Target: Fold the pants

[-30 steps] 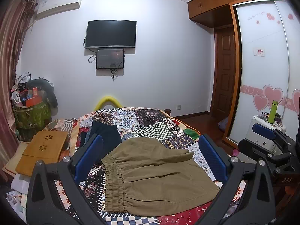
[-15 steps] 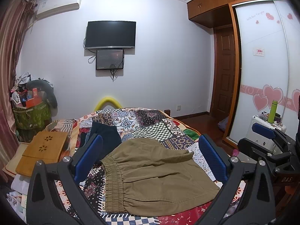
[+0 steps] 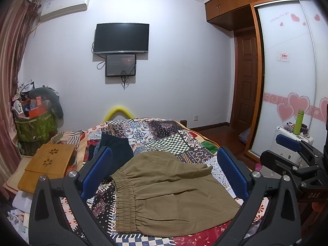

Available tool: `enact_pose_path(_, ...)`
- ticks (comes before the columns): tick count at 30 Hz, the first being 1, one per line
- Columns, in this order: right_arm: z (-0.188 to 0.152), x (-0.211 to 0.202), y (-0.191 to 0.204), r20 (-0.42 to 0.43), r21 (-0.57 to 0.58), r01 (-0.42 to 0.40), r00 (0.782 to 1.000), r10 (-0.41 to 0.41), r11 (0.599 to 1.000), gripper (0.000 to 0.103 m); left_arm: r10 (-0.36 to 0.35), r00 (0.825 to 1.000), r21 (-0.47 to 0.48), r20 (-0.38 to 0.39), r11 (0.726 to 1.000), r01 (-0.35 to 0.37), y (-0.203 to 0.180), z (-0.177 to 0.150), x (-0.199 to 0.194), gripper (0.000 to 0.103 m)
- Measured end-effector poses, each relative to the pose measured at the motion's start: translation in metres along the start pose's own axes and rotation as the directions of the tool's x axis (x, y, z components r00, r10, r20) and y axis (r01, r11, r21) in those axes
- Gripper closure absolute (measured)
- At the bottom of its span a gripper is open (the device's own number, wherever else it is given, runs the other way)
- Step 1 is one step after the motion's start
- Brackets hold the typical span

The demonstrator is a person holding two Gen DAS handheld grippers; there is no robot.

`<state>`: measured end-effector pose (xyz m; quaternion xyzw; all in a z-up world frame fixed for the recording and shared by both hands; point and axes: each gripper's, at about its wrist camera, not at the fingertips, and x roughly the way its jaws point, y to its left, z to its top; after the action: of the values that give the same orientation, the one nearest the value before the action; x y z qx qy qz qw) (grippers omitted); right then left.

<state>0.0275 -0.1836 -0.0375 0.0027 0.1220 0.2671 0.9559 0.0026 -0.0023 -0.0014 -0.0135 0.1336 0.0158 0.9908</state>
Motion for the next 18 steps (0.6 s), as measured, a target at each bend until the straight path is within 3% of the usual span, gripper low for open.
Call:
enact_pose_path(9, 0.001, 0.006, -0.003, -0.015, 0.007, 0.007, 1.0, -0.007, 1.0, 0.001, 0.012, 1.0, 0.006, -0.016, 1.0, -0.012, 0.004, -0.002, 0.009, 0.0)
enact_pose_path(14, -0.007, 0.027, -0.015, -0.06, 0.026, 0.017, 0.998, -0.015, 1.0, 0.001, 0.025, 0.996, -0.004, -0.091, 1.0, -0.025, 0.016, -0.008, 0.043, 0.0)
enact_pose_path(18, -0.023, 0.057, -0.035, -0.134, 0.058, 0.034, 0.991, -0.026, 0.998, 0.001, 0.044, 0.981, -0.025, -0.186, 0.998, -0.05, 0.033, -0.02, 0.083, 0.0)
